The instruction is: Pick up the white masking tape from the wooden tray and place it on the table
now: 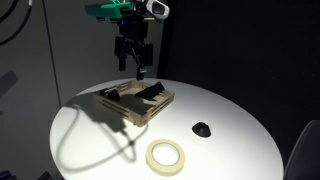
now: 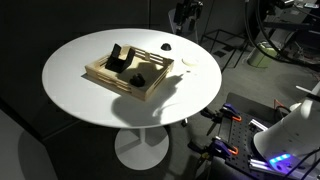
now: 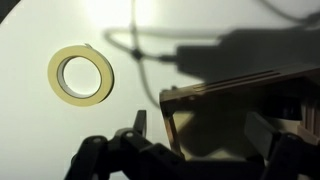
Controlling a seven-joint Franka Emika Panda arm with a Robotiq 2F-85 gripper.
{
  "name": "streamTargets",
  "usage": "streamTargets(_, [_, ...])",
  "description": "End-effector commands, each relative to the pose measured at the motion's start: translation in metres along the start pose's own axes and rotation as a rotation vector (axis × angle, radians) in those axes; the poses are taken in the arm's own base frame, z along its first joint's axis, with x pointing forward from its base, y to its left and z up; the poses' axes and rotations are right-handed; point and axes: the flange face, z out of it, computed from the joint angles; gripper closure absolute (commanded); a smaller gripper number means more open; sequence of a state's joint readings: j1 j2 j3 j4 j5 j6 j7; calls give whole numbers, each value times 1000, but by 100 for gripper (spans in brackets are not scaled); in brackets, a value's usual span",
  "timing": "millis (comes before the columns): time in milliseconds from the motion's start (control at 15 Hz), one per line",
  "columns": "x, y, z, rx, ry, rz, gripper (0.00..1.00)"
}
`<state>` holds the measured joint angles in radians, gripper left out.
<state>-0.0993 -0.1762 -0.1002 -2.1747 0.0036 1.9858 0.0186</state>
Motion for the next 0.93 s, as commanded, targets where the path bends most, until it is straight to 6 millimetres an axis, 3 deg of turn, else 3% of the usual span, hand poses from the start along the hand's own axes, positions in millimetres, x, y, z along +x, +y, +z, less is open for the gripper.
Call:
streamTargets(0, [1, -3, -3, -9, 5, 3, 0])
streamTargets(400, [1, -4, -1, -12, 1, 4, 0])
streamTargets(867, [4, -14, -12, -30, 20, 257, 0])
